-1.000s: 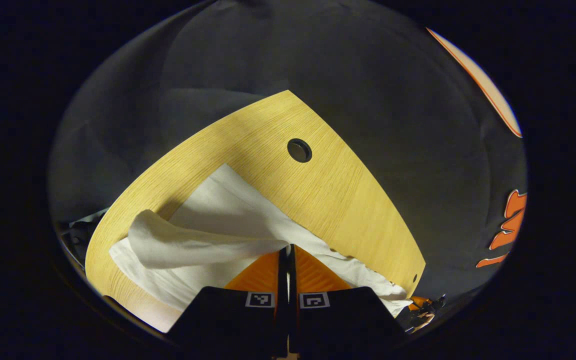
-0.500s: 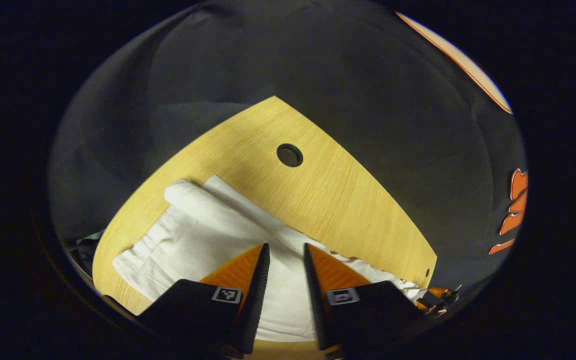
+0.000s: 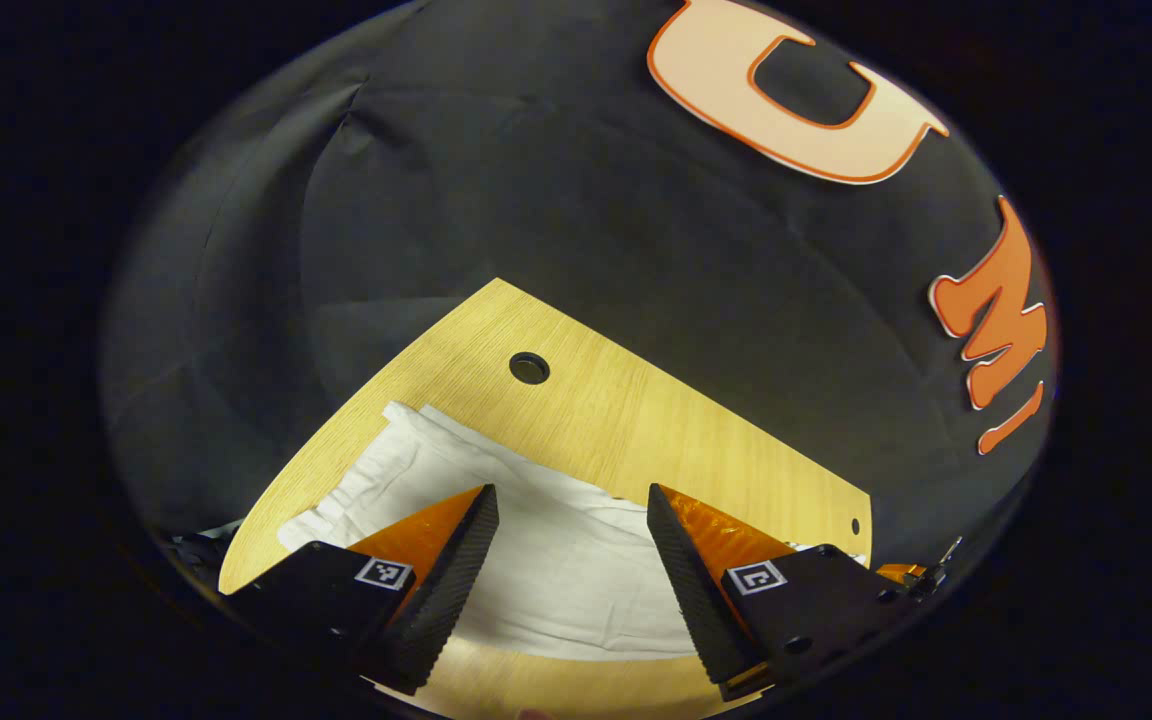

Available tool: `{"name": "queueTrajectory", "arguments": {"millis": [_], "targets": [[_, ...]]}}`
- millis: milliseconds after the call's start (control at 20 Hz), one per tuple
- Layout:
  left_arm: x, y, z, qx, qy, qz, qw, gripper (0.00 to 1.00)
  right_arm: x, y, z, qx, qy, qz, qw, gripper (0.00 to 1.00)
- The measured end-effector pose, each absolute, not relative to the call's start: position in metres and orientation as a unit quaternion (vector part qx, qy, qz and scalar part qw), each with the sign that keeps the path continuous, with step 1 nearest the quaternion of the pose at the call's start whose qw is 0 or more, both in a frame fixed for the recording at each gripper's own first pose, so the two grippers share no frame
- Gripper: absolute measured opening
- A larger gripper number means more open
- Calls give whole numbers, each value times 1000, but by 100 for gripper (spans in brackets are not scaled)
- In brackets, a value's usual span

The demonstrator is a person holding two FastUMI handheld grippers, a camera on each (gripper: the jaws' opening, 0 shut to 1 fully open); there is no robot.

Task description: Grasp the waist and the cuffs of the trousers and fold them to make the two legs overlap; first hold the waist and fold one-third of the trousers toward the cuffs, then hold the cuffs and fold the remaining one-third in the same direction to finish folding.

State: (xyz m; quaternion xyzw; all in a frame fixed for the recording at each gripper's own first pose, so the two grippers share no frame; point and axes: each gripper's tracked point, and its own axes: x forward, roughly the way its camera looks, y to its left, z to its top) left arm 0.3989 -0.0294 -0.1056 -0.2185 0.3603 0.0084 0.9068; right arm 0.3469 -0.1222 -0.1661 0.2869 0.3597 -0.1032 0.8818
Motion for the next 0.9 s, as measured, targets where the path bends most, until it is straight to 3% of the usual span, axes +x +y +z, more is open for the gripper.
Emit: {"name": "queueTrajectory", "arguments": {"millis": [300, 750, 900], "targets": [[362, -31, -80, -220, 317, 3, 923, 98, 320, -160, -197, 332, 365, -140, 858, 98], [326, -33, -68, -205, 303, 24, 931, 99, 349, -176, -237, 385, 386, -162, 822, 98], [321, -38, -60, -195, 295, 25, 935, 99, 359, -173, -243, 395, 389, -158, 817, 91]]}}
